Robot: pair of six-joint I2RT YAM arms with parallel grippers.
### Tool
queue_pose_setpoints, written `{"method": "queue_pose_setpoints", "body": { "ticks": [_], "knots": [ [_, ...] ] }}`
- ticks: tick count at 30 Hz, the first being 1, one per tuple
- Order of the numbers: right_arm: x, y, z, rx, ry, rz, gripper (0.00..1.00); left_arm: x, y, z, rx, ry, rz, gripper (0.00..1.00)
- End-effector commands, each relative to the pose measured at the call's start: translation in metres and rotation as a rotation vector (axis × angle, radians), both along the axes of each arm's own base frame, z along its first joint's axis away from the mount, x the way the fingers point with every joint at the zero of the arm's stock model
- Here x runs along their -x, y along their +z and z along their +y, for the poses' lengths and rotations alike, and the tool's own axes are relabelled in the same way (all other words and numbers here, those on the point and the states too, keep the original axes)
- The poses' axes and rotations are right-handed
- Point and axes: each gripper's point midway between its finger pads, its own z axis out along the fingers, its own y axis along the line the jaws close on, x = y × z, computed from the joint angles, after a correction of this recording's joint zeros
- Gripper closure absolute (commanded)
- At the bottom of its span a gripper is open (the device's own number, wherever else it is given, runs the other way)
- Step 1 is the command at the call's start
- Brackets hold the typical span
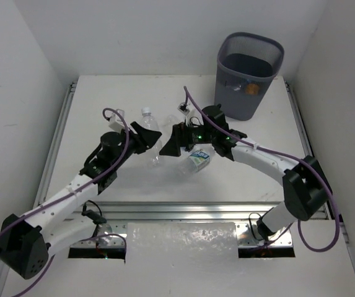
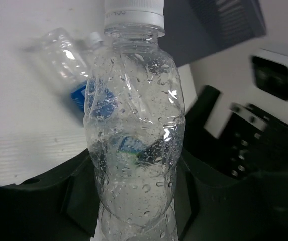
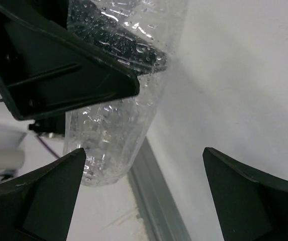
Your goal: Put the plastic bottles in the bin
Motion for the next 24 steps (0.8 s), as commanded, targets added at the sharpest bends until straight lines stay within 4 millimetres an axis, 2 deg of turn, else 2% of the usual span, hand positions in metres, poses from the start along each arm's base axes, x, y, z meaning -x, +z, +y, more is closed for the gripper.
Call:
{"method": "queue_pose_setpoints", "body": {
  "ticks": [1,3,7,8,10,11,12,13,14,15,16,17,18,19,20,21,23,24],
  "knots": [
    [0.002,0.047,0.034,-0.163,0.078,-0.081,0.01,0.021,0.052,-0.03,0.145,-0.191,-0.209,1.0],
    [0.011,0.057,0.041,-0.219,0.127,-0.041,0.01,0.03,0.067,-0.034,0.187,-0.231,-0.264,1.0],
    [0.034,0.07,0.047,-0.341,0.26,0.049,0.04,0.032,0.084,-0.033,0.203,-0.231,-0.313,1.0],
    [0.036,0.071,0.048,-0.354,0.275,0.057,0.11,0.032,0.088,-0.033,0.205,-0.231,-0.323,1.0],
    [0.041,0.072,0.048,-0.38,0.295,0.071,0.15,0.032,0.096,-0.033,0.213,-0.24,-0.348,0.97],
    [0.043,0.071,0.048,-0.381,0.305,0.077,0.32,0.032,0.102,-0.034,0.22,-0.243,-0.366,0.92],
    [0.043,0.068,0.049,-0.375,0.306,0.086,0.43,0.032,0.104,-0.034,0.223,-0.243,-0.373,0.85],
    [0.043,0.068,0.049,-0.372,0.31,0.082,0.67,0.031,0.108,-0.032,0.22,-0.233,-0.383,0.62],
    [0.045,0.071,0.048,-0.37,0.311,0.072,0.78,0.03,0.112,-0.032,0.214,-0.227,-0.385,0.46],
    [0.044,0.068,0.046,-0.344,0.295,0.092,0.9,0.028,0.113,-0.03,0.203,-0.21,-0.379,0.1],
    [0.041,0.067,0.045,-0.322,0.283,0.046,0.97,0.02,0.116,-0.019,0.18,-0.139,-0.373,0.03],
    [0.032,0.078,0.041,-0.31,0.217,-0.011,1.0,0.016,0.116,-0.012,0.134,-0.094,-0.321,0.0],
    [0.025,0.07,0.034,-0.235,0.172,-0.039,1.0,0.005,0.118,0.008,0.076,0.028,-0.307,0.0],
    [0.016,0.072,0.027,-0.194,0.115,-0.068,1.0,0.001,0.117,0.021,0.037,0.101,-0.269,0.0],
    [0.006,0.075,0.019,-0.149,0.05,-0.103,1.0,0.003,0.109,0.038,-0.037,0.168,-0.176,0.0],
    [-0.018,0.082,-0.003,-0.056,-0.117,-0.128,1.0,0.0,0.108,0.066,-0.086,0.317,-0.139,0.0],
    [-0.05,0.088,-0.037,0.076,-0.293,-0.207,1.0,0.013,0.101,0.095,-0.174,0.421,-0.041,0.0],
    [-0.081,0.098,-0.076,0.177,-0.465,-0.231,1.0,0.017,0.103,0.104,-0.19,0.459,-0.034,0.0]
  ]
}}
